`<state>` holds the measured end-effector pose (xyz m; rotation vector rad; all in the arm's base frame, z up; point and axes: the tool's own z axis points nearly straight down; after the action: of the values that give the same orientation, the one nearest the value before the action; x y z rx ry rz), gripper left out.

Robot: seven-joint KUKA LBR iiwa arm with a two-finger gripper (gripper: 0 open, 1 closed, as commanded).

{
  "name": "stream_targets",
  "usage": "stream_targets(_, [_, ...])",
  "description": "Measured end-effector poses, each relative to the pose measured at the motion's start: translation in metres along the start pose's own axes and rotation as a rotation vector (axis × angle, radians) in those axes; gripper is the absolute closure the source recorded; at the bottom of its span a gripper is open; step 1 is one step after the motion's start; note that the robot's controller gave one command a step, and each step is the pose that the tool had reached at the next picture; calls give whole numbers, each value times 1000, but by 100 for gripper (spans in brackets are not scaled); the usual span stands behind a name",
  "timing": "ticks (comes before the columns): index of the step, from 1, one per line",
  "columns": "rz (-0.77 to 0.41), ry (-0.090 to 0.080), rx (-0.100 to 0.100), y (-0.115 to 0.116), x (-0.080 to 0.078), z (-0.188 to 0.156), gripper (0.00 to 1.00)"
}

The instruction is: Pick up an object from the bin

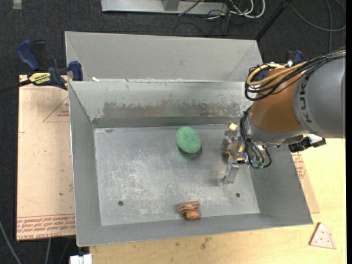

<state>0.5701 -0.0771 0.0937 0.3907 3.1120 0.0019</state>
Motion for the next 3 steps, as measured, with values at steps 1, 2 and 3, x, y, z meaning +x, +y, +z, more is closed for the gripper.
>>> stream_targets(1, [-7,5,-2,-22,-8,13,0])
stream_targets(2, [-7,9,-9,-55,-45,19,100])
stream_targets(3, [-8,8,-9,-55,-45,19,100])
